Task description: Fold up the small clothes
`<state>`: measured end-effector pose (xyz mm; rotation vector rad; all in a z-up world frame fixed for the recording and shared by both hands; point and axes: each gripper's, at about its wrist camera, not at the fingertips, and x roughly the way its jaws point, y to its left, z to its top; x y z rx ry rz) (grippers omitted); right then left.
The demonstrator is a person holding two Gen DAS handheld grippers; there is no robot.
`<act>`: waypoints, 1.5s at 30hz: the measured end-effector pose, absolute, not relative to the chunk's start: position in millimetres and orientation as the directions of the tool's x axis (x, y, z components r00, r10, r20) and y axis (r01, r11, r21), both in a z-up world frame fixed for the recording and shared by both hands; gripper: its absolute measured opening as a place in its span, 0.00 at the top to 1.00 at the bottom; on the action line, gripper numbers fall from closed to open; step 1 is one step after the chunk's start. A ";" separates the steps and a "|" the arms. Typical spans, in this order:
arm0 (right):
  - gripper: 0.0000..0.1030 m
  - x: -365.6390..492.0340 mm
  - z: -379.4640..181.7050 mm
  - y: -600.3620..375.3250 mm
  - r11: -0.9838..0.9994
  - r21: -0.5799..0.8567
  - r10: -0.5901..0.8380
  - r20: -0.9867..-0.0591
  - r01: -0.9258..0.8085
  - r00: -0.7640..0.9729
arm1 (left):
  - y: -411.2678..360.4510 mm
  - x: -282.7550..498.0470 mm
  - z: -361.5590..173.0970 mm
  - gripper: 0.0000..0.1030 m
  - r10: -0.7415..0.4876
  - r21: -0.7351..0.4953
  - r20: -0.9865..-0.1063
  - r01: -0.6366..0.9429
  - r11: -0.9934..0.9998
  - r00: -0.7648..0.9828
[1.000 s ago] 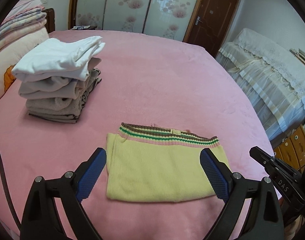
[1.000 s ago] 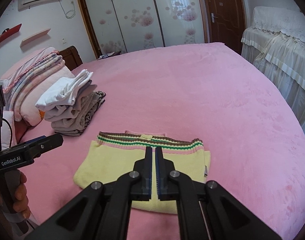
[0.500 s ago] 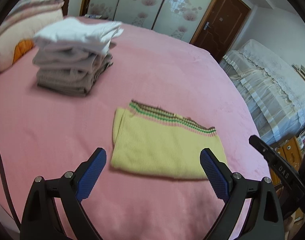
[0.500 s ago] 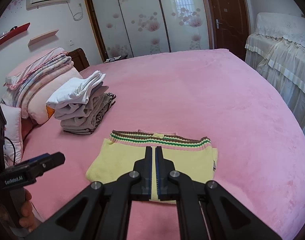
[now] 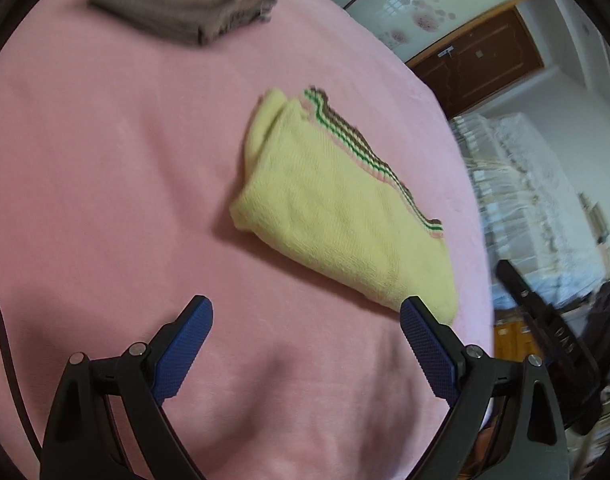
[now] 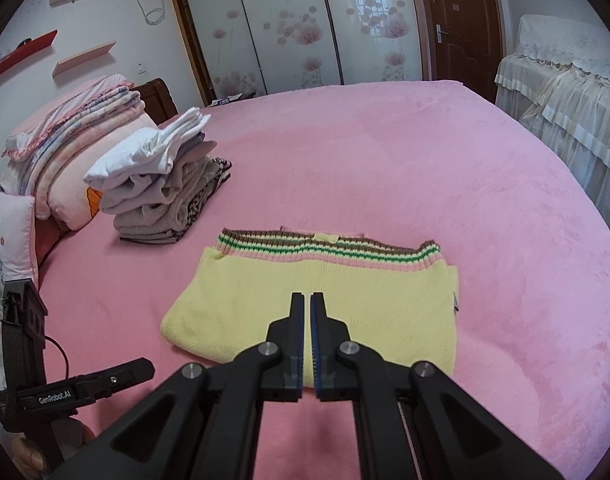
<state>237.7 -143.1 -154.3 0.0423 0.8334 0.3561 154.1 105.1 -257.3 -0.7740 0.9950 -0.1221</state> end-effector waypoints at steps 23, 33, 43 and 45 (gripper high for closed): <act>0.97 253.9 -215.4 -130.9 0.945 0.198 0.313 -0.774 -0.259 0.550 | 94.0 223.4 -314.1 0.09 -0.546 -0.819 -0.516 -0.193 0.541 0.660; 0.97 277.8 -213.9 -121.2 0.948 0.186 0.305 -0.767 -0.259 0.565 | 90.5 247.7 -317.1 0.09 -0.555 -0.846 -0.476 -0.183 0.501 0.682; 0.97 324.6 -244.4 -96.1 0.948 0.216 0.302 -0.842 -0.233 0.448 | 101.4 256.3 -323.5 0.43 -0.539 -0.834 -0.503 -0.216 0.507 0.676; 0.97 321.9 -243.0 -94.0 0.949 0.196 0.291 -0.841 -0.245 0.455 | 100.8 258.4 -323.7 0.51 -0.533 -0.816 -0.528 -0.220 0.535 0.662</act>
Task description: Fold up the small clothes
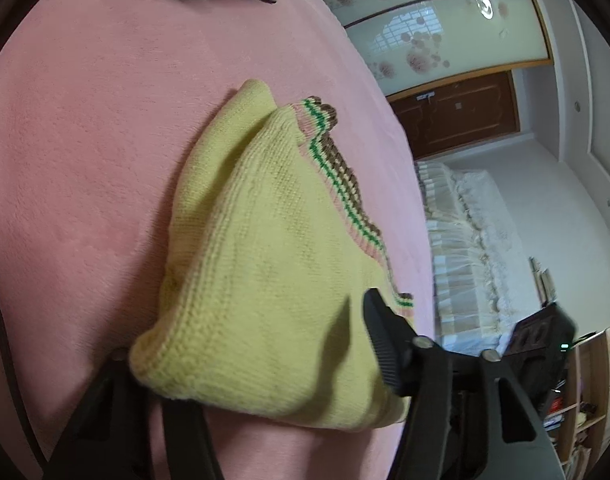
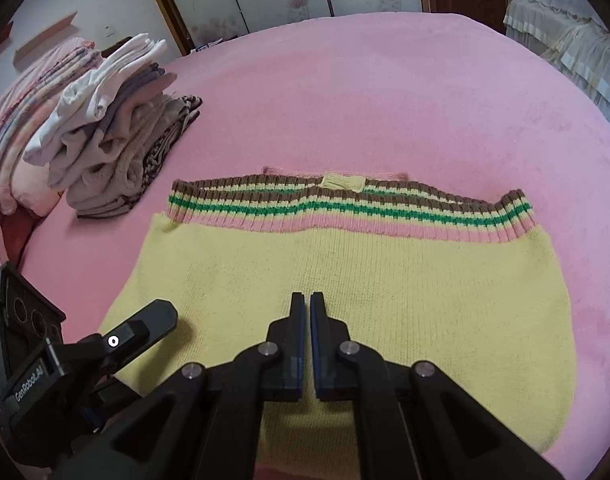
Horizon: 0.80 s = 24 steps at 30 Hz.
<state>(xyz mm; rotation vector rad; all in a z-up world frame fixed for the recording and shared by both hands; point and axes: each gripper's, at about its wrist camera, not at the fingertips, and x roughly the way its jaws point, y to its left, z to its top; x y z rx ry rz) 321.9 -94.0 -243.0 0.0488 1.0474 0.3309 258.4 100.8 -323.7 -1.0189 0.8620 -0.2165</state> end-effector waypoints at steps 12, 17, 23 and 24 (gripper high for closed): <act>0.97 317.0 -248.8 -98.7 0.950 0.174 0.276 -0.858 -0.259 0.434 | 86.6 246.1 -283.2 0.83 -0.458 -0.699 -0.555 -0.092 0.709 0.694; 0.97 320.9 -256.3 -104.5 0.941 0.215 0.310 -0.856 -0.261 0.413 | 67.5 240.4 -257.7 0.83 -0.401 -0.604 -0.573 -0.039 0.796 0.715; 0.97 327.7 -261.4 -120.7 0.908 0.319 0.404 -0.839 -0.271 0.365 | 41.3 239.5 -230.6 0.83 -0.351 -0.491 -0.593 0.021 0.871 0.724; 0.97 329.7 -263.2 -126.4 0.896 0.356 0.434 -0.829 -0.267 0.352 | 35.9 239.9 -226.8 0.83 -0.343 -0.470 -0.598 0.030 0.882 0.724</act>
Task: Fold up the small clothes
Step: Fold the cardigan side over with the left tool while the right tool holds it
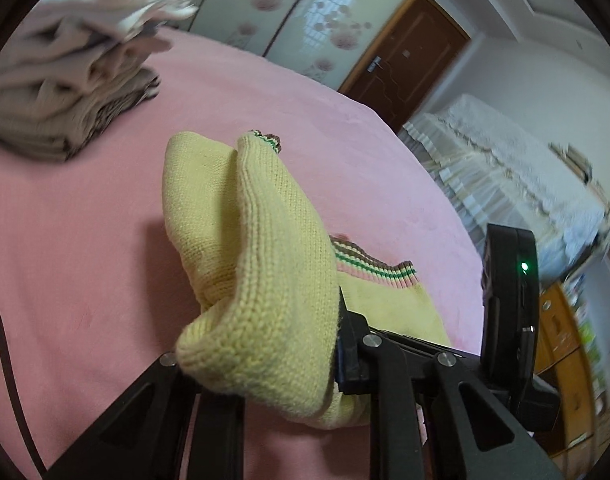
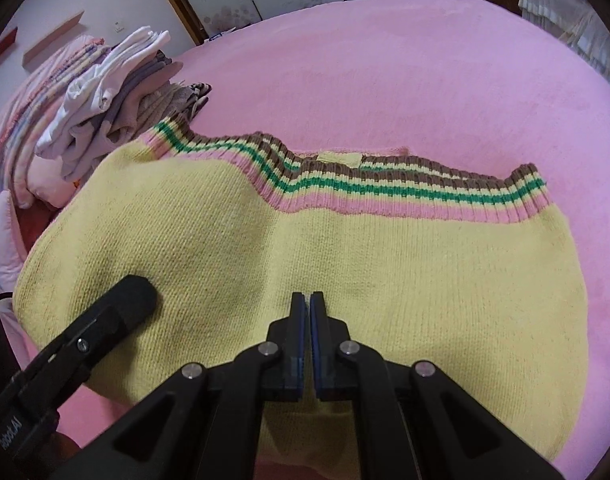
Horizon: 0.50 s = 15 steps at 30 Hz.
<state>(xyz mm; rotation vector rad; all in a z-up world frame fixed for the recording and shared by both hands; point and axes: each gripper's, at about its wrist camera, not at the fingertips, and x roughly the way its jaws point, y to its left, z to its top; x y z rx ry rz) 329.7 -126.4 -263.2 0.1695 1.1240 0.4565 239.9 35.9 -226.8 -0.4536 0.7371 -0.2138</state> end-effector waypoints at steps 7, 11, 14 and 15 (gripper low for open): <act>0.97 329.3 -254.4 -162.0 0.851 0.471 0.524 -0.786 -0.232 0.328 | -13.3 251.0 -205.2 0.83 -0.277 -0.338 -0.636 0.064 0.939 0.720; 0.97 320.6 -241.0 -185.9 0.872 0.432 0.489 -0.793 -0.230 0.365 | -35.7 255.1 -206.0 0.83 -0.249 -0.291 -0.658 0.065 0.955 0.711; 0.97 315.5 -235.3 -206.1 0.885 0.409 0.465 -0.795 -0.221 0.391 | -53.0 257.7 -204.0 0.83 -0.231 -0.258 -0.669 0.071 0.964 0.707; 0.97 313.6 -233.9 -215.0 0.885 0.412 0.465 -0.791 -0.215 0.397 | -60.4 257.6 -203.3 0.83 -0.226 -0.247 -0.670 0.075 0.966 0.707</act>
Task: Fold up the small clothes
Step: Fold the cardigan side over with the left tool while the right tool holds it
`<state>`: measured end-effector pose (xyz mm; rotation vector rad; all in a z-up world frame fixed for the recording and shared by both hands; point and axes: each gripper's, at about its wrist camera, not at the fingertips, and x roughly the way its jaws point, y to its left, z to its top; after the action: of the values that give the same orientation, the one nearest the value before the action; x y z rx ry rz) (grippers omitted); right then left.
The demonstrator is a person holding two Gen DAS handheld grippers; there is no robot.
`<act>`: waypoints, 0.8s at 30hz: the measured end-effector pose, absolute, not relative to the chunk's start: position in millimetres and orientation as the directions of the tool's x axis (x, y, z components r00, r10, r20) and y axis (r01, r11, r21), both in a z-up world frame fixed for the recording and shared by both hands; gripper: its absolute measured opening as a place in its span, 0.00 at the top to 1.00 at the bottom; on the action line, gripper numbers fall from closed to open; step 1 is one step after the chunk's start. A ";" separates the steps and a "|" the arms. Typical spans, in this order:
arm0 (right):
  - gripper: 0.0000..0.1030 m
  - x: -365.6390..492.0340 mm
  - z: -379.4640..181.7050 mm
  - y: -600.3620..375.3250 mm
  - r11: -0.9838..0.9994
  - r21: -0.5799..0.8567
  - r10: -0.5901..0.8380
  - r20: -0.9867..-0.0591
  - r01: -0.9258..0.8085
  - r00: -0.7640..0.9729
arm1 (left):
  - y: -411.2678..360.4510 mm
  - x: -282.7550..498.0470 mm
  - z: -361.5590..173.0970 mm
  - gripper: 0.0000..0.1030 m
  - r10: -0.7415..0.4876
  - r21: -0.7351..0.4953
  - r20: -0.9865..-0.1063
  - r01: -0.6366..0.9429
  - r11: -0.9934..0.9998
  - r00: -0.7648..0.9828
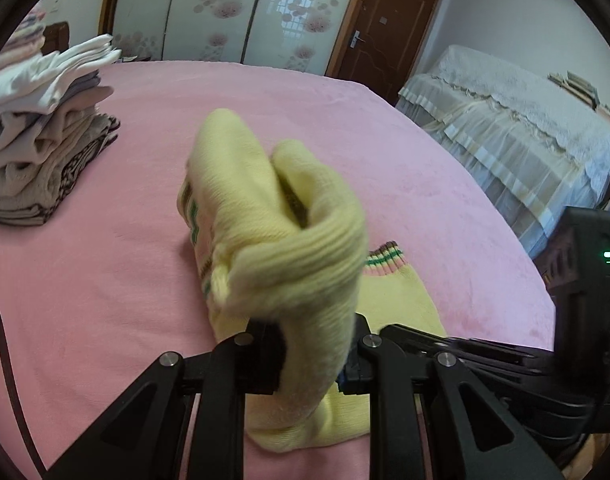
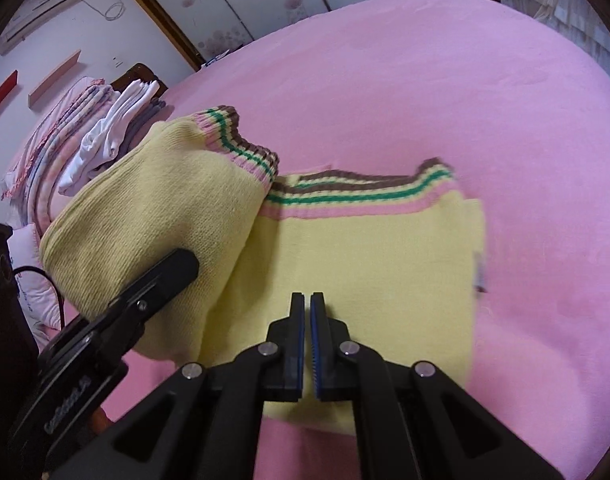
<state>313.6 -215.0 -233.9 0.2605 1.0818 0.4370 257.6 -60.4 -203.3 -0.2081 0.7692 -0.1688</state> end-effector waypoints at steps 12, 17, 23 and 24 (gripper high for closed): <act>0.97 302.4 -234.9 -274.4 0.885 0.438 0.460 -0.779 -0.156 0.425 | -126.1 254.8 -216.8 0.82 -0.169 -0.107 -0.708 0.132 0.985 0.686; 0.97 307.7 -239.6 -281.6 0.870 0.477 0.486 -0.780 -0.129 0.395 | -135.4 249.7 -217.7 0.82 -0.147 -0.074 -0.704 0.134 0.988 0.695; 0.97 320.3 -225.5 -289.9 0.842 0.529 0.525 -0.762 -0.102 0.380 | -140.4 242.8 -215.9 0.82 -0.123 -0.039 -0.688 0.133 0.990 0.715; 0.96 322.9 -220.0 -289.8 0.841 0.530 0.527 -0.760 -0.107 0.381 | -142.7 241.0 -216.0 0.82 -0.116 -0.028 -0.686 0.133 0.991 0.719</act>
<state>322.9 -289.8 -220.0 0.4321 1.1138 0.4211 241.0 -142.7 -216.0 0.0235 0.7564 -0.1381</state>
